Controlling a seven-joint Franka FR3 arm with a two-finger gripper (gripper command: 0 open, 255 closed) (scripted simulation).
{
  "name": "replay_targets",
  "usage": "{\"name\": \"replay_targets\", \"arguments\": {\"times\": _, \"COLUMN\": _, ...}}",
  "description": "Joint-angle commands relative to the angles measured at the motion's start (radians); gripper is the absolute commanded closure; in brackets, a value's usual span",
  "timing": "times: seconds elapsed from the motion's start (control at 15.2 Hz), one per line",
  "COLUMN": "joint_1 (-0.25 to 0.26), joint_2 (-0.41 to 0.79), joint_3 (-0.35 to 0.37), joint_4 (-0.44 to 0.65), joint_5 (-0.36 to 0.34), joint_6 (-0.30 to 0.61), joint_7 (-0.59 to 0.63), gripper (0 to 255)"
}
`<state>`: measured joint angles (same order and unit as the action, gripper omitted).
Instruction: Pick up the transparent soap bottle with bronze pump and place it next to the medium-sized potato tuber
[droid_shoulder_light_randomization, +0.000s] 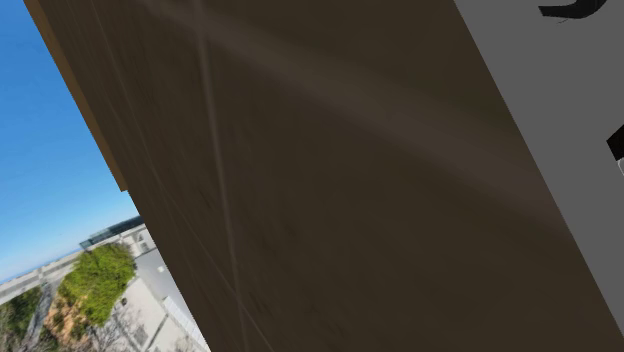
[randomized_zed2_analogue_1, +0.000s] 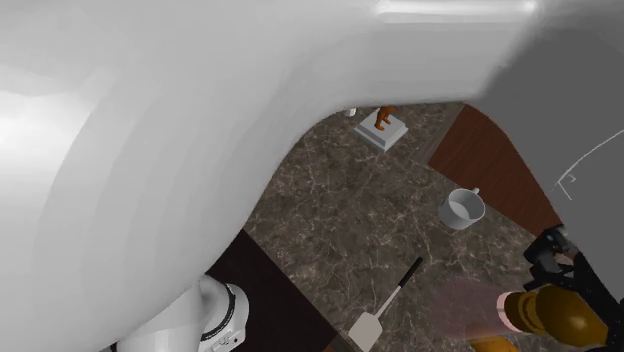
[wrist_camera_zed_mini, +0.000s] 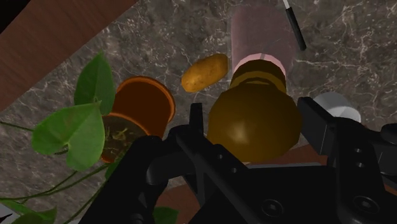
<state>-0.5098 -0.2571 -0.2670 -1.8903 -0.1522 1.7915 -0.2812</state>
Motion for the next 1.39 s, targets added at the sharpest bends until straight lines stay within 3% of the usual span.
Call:
{"name": "replay_targets", "arguments": {"times": 0.0, "joint_1": -0.001, "joint_2": -0.002, "joint_3": -0.001, "joint_4": -0.028, "joint_5": -0.001, "joint_6": 0.027, "joint_7": 0.002, "gripper": 255}}
{"name": "replay_targets", "arguments": {"times": 1.32, "joint_1": -0.009, "joint_2": 0.006, "joint_3": -0.016, "joint_4": -0.289, "joint_5": -0.017, "joint_6": 0.295, "joint_7": 0.025, "gripper": 255}}
